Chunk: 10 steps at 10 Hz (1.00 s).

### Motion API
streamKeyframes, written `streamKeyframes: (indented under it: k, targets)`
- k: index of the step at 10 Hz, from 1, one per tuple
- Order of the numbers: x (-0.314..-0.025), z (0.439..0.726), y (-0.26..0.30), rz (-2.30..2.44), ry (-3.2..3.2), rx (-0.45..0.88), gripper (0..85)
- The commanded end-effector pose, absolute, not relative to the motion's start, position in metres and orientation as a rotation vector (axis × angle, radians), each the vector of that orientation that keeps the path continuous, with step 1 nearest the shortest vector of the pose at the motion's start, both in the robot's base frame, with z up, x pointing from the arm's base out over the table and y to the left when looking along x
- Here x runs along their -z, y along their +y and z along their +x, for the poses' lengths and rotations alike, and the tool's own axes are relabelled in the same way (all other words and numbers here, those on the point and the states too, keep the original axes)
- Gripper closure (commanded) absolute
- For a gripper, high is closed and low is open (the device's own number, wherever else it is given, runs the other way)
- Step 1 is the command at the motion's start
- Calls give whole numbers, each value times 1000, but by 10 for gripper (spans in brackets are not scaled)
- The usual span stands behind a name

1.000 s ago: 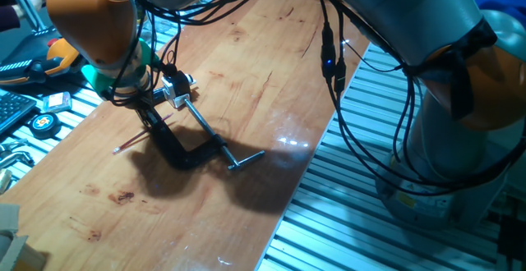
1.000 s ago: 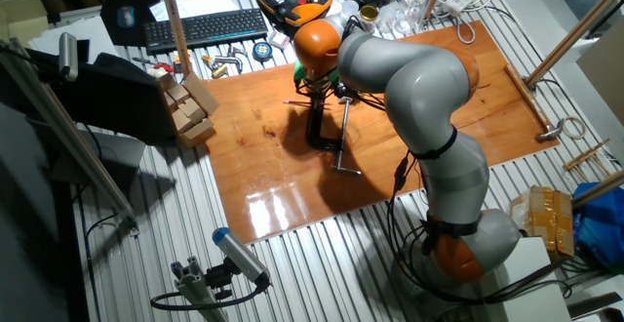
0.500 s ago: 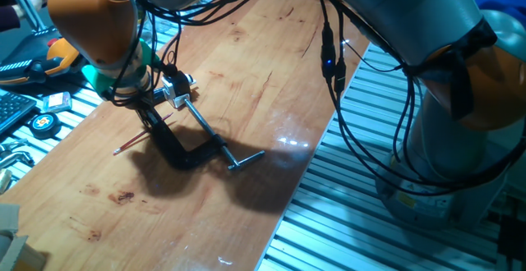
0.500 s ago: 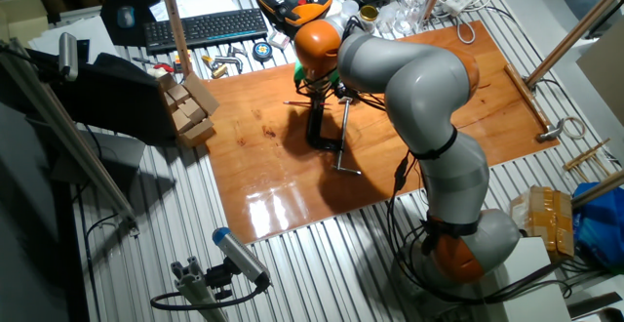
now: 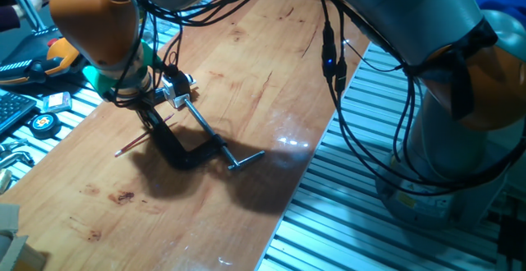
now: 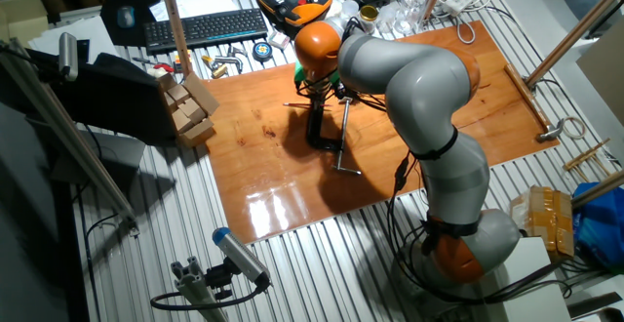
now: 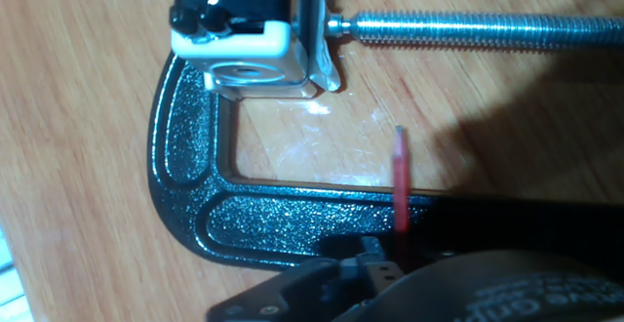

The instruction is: Insert the pencil into the pencil sharpener

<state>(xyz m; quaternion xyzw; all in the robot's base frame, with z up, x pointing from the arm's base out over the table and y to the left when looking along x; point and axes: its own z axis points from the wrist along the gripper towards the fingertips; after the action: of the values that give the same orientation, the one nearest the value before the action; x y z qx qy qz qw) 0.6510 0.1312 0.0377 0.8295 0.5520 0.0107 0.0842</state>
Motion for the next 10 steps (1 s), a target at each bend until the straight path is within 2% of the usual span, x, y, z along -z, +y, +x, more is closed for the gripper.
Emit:
streamKeyframes:
  k: [1, 5, 10]
  targets:
    - [-38, 651, 131, 2473, 1649, -34, 850]
    - [-42, 649, 132, 2463, 1683, -43, 850]
    - [-87, 650, 144, 2512, 1712, -69, 850]
